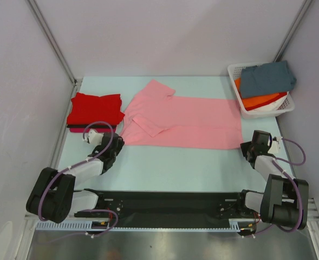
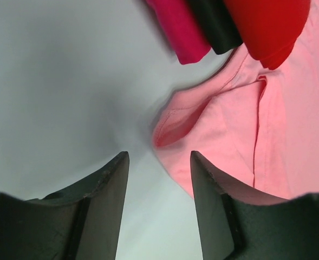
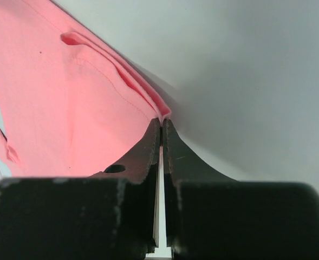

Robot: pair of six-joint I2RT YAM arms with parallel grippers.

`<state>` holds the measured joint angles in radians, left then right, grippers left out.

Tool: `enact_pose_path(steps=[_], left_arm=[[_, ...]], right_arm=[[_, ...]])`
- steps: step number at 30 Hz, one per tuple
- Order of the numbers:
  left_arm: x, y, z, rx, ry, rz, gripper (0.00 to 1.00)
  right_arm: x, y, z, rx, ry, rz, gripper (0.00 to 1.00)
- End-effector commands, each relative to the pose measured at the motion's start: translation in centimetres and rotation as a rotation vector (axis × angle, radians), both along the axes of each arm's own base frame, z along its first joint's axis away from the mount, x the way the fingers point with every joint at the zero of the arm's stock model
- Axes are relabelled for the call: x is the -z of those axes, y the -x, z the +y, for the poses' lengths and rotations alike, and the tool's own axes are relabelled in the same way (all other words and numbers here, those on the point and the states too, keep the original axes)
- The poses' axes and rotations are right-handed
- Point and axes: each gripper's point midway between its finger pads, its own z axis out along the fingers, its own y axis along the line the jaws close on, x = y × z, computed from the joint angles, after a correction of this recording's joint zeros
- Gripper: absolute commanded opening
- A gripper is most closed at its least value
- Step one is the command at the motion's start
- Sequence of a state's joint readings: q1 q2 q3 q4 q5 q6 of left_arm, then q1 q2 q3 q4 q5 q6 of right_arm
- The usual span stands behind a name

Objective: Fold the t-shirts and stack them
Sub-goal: Fold the tshirt

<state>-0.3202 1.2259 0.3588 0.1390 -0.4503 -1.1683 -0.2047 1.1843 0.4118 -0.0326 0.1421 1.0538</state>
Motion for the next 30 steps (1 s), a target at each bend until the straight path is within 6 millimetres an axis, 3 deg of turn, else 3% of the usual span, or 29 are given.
enact_pose_path(steps=[1,13,17,18,30], left_arm=[[-0.6,-1.2,-0.7,0.021,0.011,-0.040,0.54],[1.3,-2.3,-0.8,0.012,0.009,-0.001,0.46],[1.1,-2.6,-1.1,0.028,0.015,-0.018,0.04],[1.0,-2.5,-1.0,0.024,0.012,-0.019,0.00],[-1.6,-1.8,-0.1,0.003,-0.016,-0.038,0.00]], right_arm=[[-0.1,-0.3,-0.4,0.012,0.022,-0.008,0.00],[0.2,-0.2,-0.2,0.009,0.018,0.001,0.00],[0.0,-0.3,-0.3,0.010,0.021,-0.005,0.00],[0.1,-0.2,-0.3,0.010,0.020,-0.002,0.00],[-0.7,0.8,-0.4,0.023,0.019,0.016,0.00]])
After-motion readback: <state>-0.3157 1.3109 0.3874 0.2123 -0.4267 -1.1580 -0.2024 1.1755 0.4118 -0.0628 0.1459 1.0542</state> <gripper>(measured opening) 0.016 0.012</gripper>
